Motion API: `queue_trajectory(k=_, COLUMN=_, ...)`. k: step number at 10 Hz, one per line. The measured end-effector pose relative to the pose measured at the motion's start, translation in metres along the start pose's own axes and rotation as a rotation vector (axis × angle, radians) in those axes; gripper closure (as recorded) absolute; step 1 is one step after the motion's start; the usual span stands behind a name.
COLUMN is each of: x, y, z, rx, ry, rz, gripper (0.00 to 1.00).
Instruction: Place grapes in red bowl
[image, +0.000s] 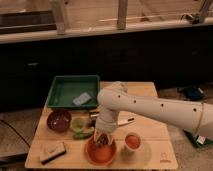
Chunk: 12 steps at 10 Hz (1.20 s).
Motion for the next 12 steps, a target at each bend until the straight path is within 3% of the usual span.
queue_trajectory(k=7, x=0.008, y=-0.006, z=-0.001, rx=0.020, ry=0.003, rz=-0.003, gripper=0.20)
queue_trajectory(k=12, x=0.013, y=-0.009, z=0.001, rx=0.014, ry=0.000, rz=-0.010, gripper=0.20)
